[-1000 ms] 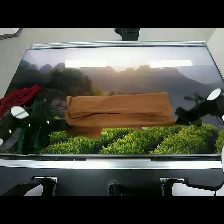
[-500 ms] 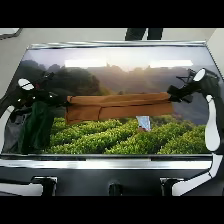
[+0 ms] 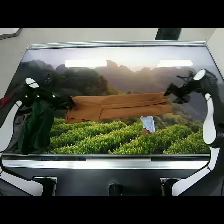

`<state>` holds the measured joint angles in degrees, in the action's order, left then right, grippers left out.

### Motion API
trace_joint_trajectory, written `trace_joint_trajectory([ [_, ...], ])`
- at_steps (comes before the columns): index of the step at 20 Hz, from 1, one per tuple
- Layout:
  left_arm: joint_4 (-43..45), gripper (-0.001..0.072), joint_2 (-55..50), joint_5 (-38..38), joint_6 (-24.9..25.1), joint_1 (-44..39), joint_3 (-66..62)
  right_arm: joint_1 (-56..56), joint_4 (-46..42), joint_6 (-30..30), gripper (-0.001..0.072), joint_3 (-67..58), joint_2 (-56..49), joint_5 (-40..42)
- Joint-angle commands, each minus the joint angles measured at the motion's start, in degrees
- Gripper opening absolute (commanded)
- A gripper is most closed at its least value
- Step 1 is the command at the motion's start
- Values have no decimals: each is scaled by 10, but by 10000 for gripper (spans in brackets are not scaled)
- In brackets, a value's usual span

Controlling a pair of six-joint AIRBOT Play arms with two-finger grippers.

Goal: Fold the shirts.

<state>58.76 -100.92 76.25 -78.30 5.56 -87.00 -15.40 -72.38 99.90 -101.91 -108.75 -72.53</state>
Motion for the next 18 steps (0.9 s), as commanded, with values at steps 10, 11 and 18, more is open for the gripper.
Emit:
trace_joint_trajectory([
  [10, -83, 668, 120, 2, 4, -39, -10, -18, 152, -23, 388, -12, -93, -62],
  [11, -85, 667, 118, -2, 9, -53, -10, -11, 158, -24, 158, -12, -92, -54],
  [18, -97, 30, 65, -177, -12, -213, 33, -3, 241, -117, 43, -13, 47, -83],
])
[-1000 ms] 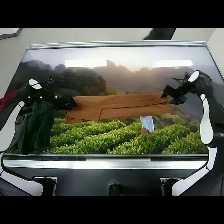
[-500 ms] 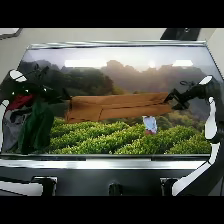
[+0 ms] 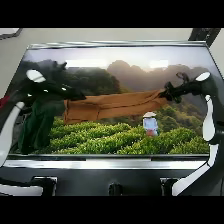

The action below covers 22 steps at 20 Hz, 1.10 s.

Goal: Fold the shirts.

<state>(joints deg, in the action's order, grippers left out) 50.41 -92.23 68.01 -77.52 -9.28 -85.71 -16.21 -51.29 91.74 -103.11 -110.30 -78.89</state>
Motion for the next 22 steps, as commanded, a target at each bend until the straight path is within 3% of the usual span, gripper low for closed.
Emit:
trace_joint_trajectory([
  [1, -38, 31, -46, -123, -39, -96, 21, 11, 29, -38, 43, -1, 95, -35],
  [5, -234, 31, -134, -212, -37, -167, 20, 55, 8, -41, 43, -1, 213, -92],
  [12, -579, 31, -237, -224, 92, -263, 18, 147, -64, -32, 45, -1, 330, -166],
  [15, -625, 29, -250, -213, 136, -278, 9, 154, -71, -16, 45, 0, 333, -159],
  [17, -571, 25, -220, -195, 179, -248, 10, 155, -66, -4, 44, 0, 322, -143],
  [18, -475, 25, -187, -200, 156, -224, 10, 163, -63, -4, 44, 0, 312, -134],
  [22, 8, 25, 1, -166, -25, -107, 10, 257, -62, -7, 44, 0, 240, -38],
])
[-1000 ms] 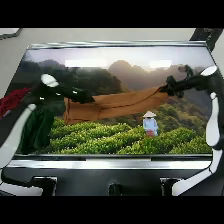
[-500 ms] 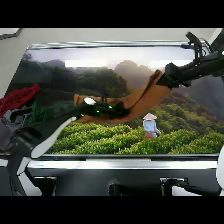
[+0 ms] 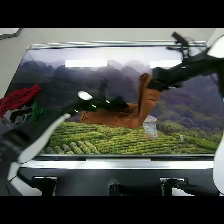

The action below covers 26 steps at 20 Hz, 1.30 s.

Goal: Fold the shirts.

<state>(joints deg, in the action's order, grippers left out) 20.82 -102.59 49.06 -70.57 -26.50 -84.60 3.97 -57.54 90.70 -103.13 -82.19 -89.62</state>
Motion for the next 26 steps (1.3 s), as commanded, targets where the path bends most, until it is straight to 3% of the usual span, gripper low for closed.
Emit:
trace_joint_trajectory([
  [1, 398, 26, 159, 35, -129, 103, -1, 86, 8, 3, 45, 0, -66, 104],
  [3, 499, 27, 256, 54, -165, 182, -1, 151, 55, -2, 45, 0, -123, 168],
  [8, 513, 28, 428, 102, -181, 332, -1, 275, 139, 26, 61, 0, -272, 322],
  [9, 513, 28, 451, 114, -182, 341, -1, 286, 145, 57, 334, 0, -296, 350],
  [10, 513, 28, 468, 127, -182, 343, -1, 289, 154, 82, 716, 0, -311, 364],
  [11, 513, 28, 482, 143, -182, 343, -1, 285, 160, 86, 674, 0, -314, 360],
  [14, 513, 29, 498, 184, -177, 343, 0, 237, 132, 72, 668, 0, -279, 282],
  [19, 512, 30, 498, 184, -162, 343, 39, 72, -168, 67, 663, 1, -188, 63],
  [20, 512, 30, 498, 185, -162, 342, 49, 37, -186, 66, 624, 15, -189, 28],
  [22, 510, 30, 499, 184, -163, 335, 62, -21, -118, 66, 596, 94, -189, 24],
  [26, 499, 30, 498, 184, -165, 294, 65, -5, 8, 31, 595, 229, -207, 163],
])
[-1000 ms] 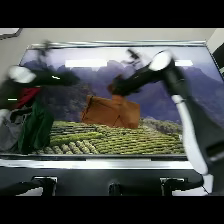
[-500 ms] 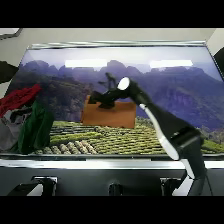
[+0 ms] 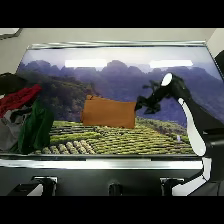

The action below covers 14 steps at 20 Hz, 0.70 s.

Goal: Fold the shirts.

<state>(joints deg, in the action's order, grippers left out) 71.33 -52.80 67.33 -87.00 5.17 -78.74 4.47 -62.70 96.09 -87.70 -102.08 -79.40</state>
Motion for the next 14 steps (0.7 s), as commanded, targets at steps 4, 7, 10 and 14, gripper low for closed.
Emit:
trace_joint_trajectory([
  [4, -6, 30, 0, -14, 0, -56, 6, 23, 131, -28, 348, 77, -43, 107],
  [7, -8, 30, -1, -46, -2, -61, 6, 21, 186, -98, 46, 52, -42, 94],
  [10, -8, 30, 0, -53, -11, -61, 6, -33, 181, -108, 46, -8, -26, 77],
  [14, -8, 30, 0, -53, -11, -61, 6, -195, 165, -82, 44, -49, 20, 29],
])
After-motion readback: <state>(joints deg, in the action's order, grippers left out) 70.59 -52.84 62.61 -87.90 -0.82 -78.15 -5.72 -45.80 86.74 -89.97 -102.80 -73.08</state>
